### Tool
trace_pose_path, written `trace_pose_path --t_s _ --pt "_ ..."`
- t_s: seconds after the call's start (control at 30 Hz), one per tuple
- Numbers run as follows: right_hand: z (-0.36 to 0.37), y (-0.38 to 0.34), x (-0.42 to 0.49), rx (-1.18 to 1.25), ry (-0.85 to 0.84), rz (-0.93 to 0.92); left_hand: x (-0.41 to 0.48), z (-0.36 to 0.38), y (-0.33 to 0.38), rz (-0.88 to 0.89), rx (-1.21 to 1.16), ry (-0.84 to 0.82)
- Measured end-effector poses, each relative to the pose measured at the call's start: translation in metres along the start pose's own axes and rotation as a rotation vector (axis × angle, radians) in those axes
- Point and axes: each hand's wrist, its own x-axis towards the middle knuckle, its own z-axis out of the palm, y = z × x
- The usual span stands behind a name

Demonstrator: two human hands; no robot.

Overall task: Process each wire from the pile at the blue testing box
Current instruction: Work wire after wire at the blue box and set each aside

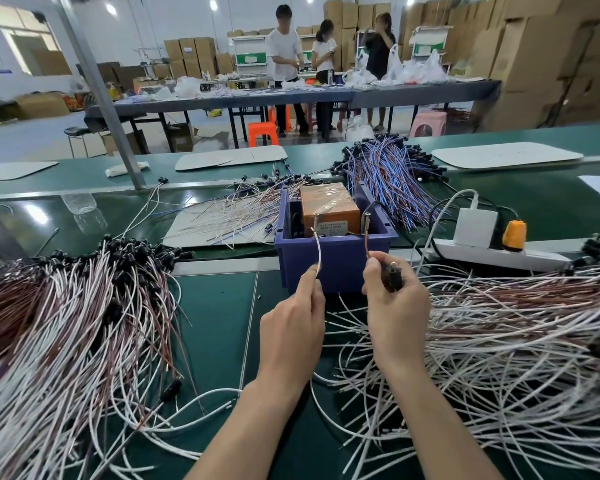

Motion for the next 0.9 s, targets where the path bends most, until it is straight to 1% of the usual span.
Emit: trace_pose_path --t_s 0.9 --pt "0.0000 0.0001 0.0011 0.002 0.003 -0.018 0.0036 0.0015 -0.0030 -0.022 -0.016 -0.026"
